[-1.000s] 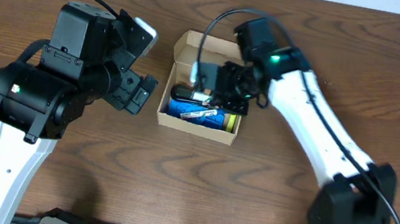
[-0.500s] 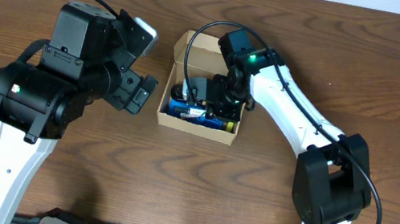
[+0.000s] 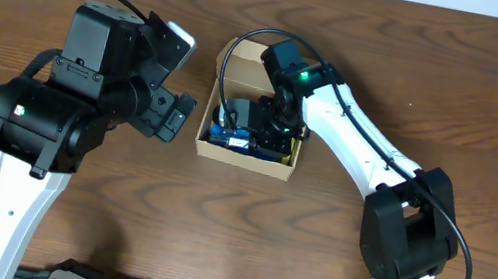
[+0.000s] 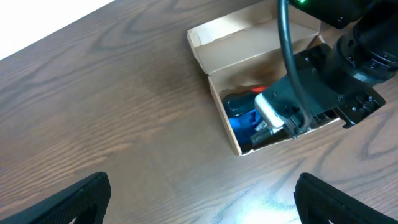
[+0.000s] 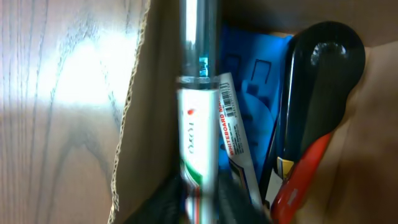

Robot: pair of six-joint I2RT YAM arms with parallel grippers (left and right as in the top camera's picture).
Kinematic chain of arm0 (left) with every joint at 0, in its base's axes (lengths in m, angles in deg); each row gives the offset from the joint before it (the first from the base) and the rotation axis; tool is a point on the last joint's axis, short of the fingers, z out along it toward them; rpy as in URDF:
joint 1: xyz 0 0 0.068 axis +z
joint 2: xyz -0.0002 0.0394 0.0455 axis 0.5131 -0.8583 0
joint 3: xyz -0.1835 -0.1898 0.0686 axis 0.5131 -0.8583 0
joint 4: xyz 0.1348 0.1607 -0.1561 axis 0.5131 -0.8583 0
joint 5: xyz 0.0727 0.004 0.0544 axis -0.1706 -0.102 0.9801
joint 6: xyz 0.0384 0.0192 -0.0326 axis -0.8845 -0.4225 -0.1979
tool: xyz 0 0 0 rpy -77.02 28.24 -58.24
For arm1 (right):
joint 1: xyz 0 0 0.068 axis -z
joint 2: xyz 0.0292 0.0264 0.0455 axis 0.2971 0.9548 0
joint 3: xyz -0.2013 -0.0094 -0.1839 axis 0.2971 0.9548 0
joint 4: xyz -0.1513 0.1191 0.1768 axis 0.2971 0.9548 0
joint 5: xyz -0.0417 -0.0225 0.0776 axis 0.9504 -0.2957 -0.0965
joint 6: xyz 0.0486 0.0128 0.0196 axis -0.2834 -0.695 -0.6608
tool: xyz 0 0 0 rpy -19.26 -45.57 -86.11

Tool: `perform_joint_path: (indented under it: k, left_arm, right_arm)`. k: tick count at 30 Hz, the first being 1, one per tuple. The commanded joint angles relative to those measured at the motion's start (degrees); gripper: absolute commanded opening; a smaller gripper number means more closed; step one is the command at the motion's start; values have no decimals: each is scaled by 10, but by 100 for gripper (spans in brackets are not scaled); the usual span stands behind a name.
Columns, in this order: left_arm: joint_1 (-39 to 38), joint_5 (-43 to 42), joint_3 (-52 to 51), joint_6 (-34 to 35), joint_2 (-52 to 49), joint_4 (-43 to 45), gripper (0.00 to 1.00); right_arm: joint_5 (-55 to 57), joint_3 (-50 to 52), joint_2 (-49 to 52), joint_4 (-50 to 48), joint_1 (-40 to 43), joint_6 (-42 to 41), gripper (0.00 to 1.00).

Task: Pack container
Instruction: 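Release the white marker and raise the right gripper away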

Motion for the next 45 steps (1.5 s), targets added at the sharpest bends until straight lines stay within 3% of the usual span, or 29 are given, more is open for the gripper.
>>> perform_joint_path:
  k: [1,2,4,9,12,15,21,29,34,40,41,45]
  left_arm:
    - [2,-3,10,4,1,-1,95]
    - [2,-4,10,4,1,-1,95]
    - [2,-3,10,4,1,-1,95]
    - [2,-3,10,4,1,-2,95]
    - [2,-3,10,4,1,-1,95]
    - [2,-3,10,4,1,-1,95]
    - [2,-3,10,2,0,15,95]
    - [7,65,10,28,-12,24,95]
    - [42,60,10,87,-45,43,95]
    - [104,-35,10,123,-130,59,98]
    - [110,-41,10,130,-141,63,95]
    - [133,-88,10,144,-208,87,63]
  right_arm:
    - [-3,1,4,2,-6,-7,74]
    - [-4,1,4,2,-7,-10,81]
    - [-3,0,2,2,-6,-30,82]
    - [-2,-17,-8,2,-3,-103,70]
    - [-2,-35,-24,2,2,-148,50]
    - [-1,-51,-47,2,10,-185,1]
    - [4,-64,-102,3,36,-289,1]
    - [127,-60,-129,61,82,-637,1]
    - [215,-21,-128,57,96,-732,1]
    - [217,54,-128,3,135,-789,1]
    - [212,66,-128,-6,141,-794,1]
    - [148,123,-128,-61,175,-808,1]
